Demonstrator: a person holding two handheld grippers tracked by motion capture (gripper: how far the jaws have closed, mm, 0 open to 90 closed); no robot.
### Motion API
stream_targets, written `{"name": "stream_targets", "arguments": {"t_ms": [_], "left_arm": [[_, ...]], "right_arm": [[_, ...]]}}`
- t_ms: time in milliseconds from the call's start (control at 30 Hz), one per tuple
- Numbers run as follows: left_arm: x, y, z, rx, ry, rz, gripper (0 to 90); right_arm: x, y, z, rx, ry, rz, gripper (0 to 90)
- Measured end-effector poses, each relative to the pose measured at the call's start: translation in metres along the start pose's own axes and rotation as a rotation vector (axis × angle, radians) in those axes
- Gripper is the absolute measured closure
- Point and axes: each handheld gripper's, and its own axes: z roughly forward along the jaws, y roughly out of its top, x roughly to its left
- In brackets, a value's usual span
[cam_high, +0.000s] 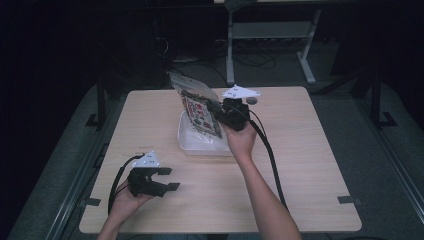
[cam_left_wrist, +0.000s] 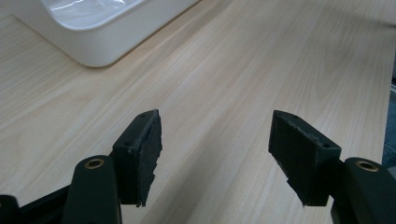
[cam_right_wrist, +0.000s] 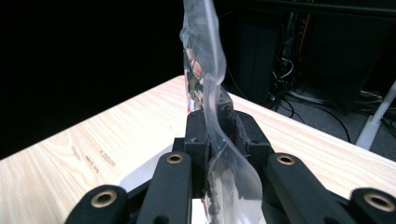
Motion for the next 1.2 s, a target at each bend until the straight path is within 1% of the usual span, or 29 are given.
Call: {"name": "stream_targets", "arguments": {"t_ms": [33, 133, 200, 300, 367, 500, 667, 833, 933, 1000, 1133, 1167, 1200], "left_arm": [[0.0, 0.0, 0.0, 0.0, 0.0, 0.0, 33.8], [0.0, -0.001, 0.001, 0.003, -0.002, -0.005, 33.7], [0.0, 0.0, 0.001, 0.003, -0.004, -0.003, 33.7], [0.0, 0.0, 0.001, 0.002, -0.005, -0.001, 33.7], [-0.001, 0.001, 0.002, 0.005, -0.003, -0.001, 33.4], [-0.001, 0.0, 0.002, 0.012, -0.001, 0.003, 33.3], [-0.001, 0.001, 0.003, 0.013, -0.005, 0.002, 33.3], [-0.002, 0.002, 0.002, 0.009, -0.009, 0.011, 33.2], [-0.002, 0.002, 0.003, 0.016, -0.007, 0.013, 33.2], [-0.002, 0.002, 0.003, 0.016, -0.007, 0.01, 33.2], [-0.002, 0.002, 0.002, 0.018, -0.001, 0.01, 33.2], [-0.002, 0.002, 0.002, 0.02, 0.001, 0.01, 32.7], [-0.002, 0.002, 0.002, 0.02, 0.001, 0.01, 32.7]], "right_arm": [[0.001, -0.005, 0.001, 0.008, -0.007, -0.001, 76.6], [-0.003, -0.011, -0.002, 0.001, 0.0, 0.015, 76.6], [-0.007, -0.013, -0.005, 0.005, 0.005, 0.023, 76.5], [-0.01, -0.015, -0.008, 0.019, 0.015, 0.008, 76.4], [-0.012, -0.016, -0.009, 0.027, 0.015, 0.009, 76.4], [-0.017, -0.018, -0.011, 0.032, 0.025, 0.022, 76.4], [-0.021, -0.018, -0.013, 0.05, 0.034, 0.025, 76.4], [-0.026, -0.019, -0.013, 0.056, 0.037, 0.043, 76.3], [-0.028, -0.019, -0.013, 0.057, 0.035, 0.049, 76.0], [-0.03, -0.018, -0.013, 0.063, 0.026, 0.06, 75.4], [-0.034, -0.016, -0.014, 0.074, 0.036, 0.065, 73.4], [-0.034, -0.016, -0.015, 0.077, 0.042, 0.063, 69.3], [-0.034, -0.016, -0.015, 0.077, 0.042, 0.063, 69.3]]}}
